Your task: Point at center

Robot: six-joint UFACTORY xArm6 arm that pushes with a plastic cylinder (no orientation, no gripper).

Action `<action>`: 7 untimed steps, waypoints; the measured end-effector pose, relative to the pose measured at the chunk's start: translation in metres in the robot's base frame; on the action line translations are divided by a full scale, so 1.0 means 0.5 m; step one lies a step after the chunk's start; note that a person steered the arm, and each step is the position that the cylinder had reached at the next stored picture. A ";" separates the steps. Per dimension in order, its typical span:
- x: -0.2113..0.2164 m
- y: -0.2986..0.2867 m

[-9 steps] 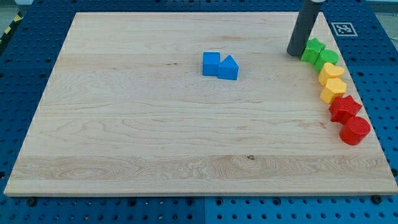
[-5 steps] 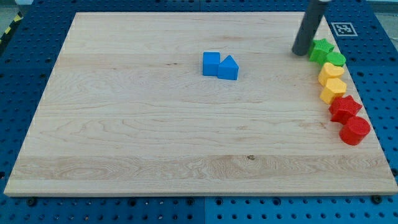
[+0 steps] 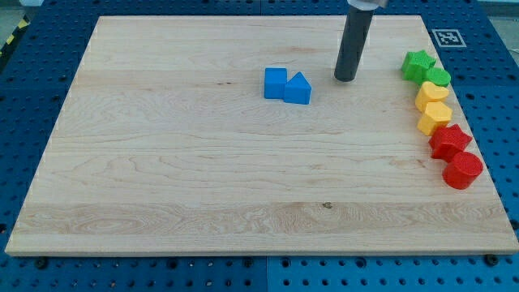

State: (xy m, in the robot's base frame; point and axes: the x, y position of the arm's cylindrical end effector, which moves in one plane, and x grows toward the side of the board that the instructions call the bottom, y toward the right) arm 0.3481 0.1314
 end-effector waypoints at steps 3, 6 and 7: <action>0.115 -0.057; 0.112 -0.244; 0.102 -0.224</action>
